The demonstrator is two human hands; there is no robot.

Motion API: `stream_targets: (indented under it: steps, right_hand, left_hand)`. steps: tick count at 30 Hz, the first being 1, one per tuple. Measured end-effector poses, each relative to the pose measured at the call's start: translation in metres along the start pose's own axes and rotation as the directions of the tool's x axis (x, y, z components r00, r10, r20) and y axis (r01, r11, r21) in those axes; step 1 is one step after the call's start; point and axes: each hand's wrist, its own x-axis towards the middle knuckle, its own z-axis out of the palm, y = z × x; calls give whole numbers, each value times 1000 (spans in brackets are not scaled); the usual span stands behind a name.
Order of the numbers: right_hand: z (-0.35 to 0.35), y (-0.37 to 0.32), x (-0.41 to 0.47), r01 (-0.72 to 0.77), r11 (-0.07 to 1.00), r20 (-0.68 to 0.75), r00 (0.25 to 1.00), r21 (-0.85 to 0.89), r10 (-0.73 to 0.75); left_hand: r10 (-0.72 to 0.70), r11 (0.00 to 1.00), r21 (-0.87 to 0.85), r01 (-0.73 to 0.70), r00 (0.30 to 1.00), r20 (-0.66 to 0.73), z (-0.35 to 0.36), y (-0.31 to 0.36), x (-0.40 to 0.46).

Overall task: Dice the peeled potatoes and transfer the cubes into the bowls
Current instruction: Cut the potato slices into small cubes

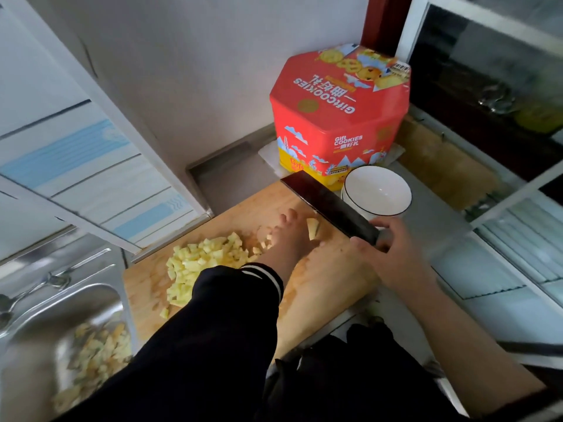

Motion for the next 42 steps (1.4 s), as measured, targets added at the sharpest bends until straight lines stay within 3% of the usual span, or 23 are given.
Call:
stream_targets:
  steps: [5,10,14,21,24,27,30,36,42]
  right_hand:
    - [1,1,-1,26,1000,18,1000,-17,-26]
    - [7,2,-2,42,999,30,999,0,-42]
    - [16,-1,0,64,997,49,997,-36,-63]
    - [40,-21,-3,77,997,197,977,1,-76]
    - [55,-33,-3,143,976,252,963,-162,-99]
    - [76,-51,-14,305,885,380,910,-352,-163]
    - [104,-60,-27,416,805,548,825,-423,-139]
    - [162,-55,-52,637,583,753,655,-504,-64]
    - [177,-47,-73,686,568,826,564,-455,-18]
  left_hand:
    - [-52,993,-106,55,998,33,6,2,9]
    - [-19,987,-163,-1,993,-119,13,0,2]
    - [-115,902,-429,47,984,-133,-4,-12,-23]
    - [-177,746,-665,-36,952,-251,-24,-109,-135]
    - [-303,700,-712,61,927,-219,-4,-155,-190]
    - [-436,659,-728,189,885,-164,26,-186,-233]
    - [-497,657,-693,297,862,-102,56,-196,-259]
    - [-517,673,-656,343,852,-85,98,-191,-280]
    - [-549,675,-653,344,825,-133,114,-187,-283]
